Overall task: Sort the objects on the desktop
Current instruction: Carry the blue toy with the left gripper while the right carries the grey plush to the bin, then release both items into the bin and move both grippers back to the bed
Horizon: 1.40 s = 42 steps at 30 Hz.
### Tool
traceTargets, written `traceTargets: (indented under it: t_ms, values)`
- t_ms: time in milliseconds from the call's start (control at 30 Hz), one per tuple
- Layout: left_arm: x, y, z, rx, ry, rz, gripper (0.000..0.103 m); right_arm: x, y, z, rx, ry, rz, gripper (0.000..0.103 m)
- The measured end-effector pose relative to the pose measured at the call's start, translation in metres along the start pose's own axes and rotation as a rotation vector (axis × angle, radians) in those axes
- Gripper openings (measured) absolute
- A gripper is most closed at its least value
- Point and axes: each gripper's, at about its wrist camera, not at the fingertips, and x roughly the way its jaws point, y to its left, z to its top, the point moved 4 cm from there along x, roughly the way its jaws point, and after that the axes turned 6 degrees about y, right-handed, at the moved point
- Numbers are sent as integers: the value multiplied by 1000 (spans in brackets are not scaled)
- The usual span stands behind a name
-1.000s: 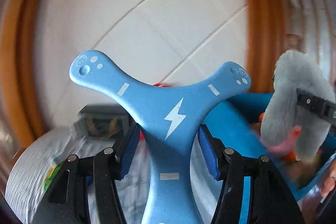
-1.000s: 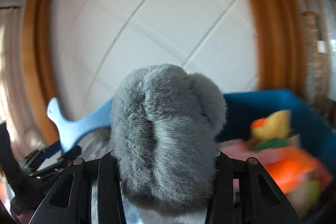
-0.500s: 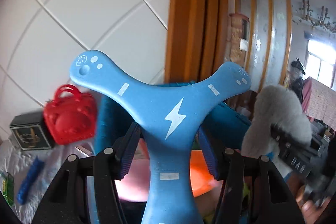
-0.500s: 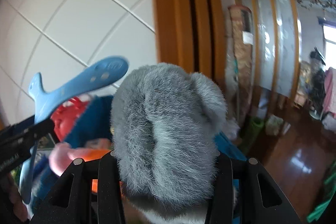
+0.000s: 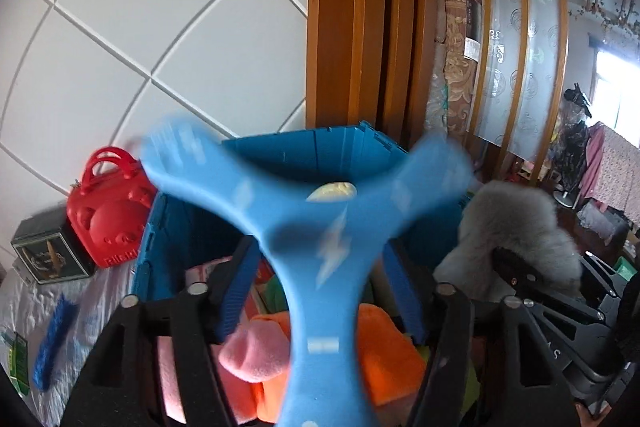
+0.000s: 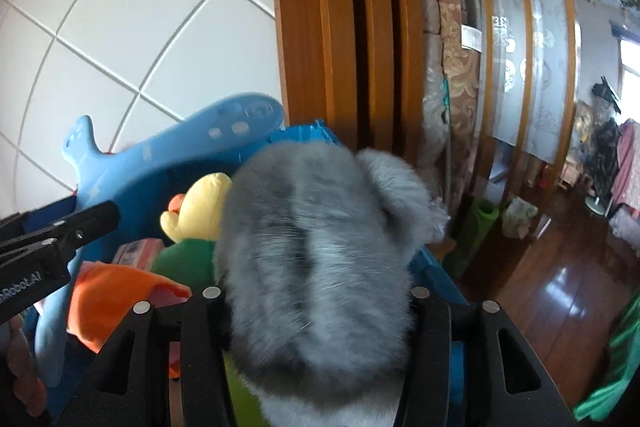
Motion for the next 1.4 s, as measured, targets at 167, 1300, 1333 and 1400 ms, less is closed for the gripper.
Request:
traceTargets:
  t_ms: [167, 1300, 1333, 1400]
  values:
    - [-7, 1, 3, 6, -28, 14, 74, 0, -1, 2, 3, -5, -4, 70]
    - [-131, 56, -60, -60, -122, -36, 74, -123, 53, -9, -51, -199, 53, 103]
    - [-133, 61, -63, -63, -121, -31, 74, -126, 59, -10, -57, -205, 60, 103]
    - [-139, 76, -68, -74, -121, -21, 74, -135, 76, -11, -72, -215, 78, 103]
